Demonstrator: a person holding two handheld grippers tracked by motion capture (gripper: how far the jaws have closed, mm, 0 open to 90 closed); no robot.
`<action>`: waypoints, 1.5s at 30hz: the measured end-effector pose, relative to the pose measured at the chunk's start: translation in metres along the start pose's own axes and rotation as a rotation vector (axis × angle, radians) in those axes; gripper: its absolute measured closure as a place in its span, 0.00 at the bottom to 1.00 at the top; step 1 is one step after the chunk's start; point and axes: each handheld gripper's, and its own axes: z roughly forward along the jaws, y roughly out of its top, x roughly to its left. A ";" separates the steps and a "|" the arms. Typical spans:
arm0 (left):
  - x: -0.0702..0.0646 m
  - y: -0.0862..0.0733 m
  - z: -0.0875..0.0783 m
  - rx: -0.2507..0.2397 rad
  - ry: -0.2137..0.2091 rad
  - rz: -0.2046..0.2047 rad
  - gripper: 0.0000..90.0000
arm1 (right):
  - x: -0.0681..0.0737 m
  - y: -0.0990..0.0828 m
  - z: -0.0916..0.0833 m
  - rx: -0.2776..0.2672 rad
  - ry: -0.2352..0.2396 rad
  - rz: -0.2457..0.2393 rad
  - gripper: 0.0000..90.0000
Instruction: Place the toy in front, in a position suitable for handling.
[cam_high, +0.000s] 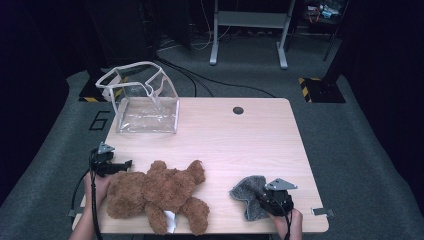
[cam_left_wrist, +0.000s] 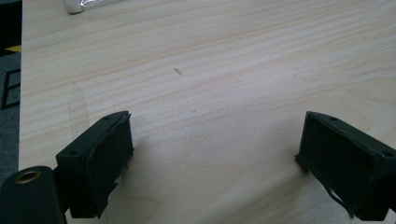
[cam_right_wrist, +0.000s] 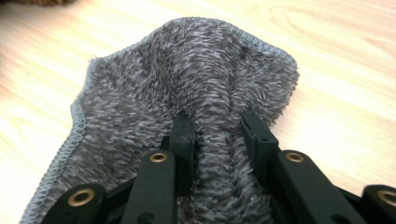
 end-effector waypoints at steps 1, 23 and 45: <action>0.000 0.000 0.000 0.000 0.000 0.000 0.11 | -0.002 0.001 -0.002 0.001 0.001 -0.015 0.77; 0.000 0.000 0.000 0.001 -0.003 0.000 0.11 | -0.041 0.026 -0.030 -0.088 -0.124 0.028 0.77; 0.000 0.000 0.000 0.001 -0.003 0.000 0.11 | -0.108 0.027 -0.003 -0.010 -0.234 0.170 0.75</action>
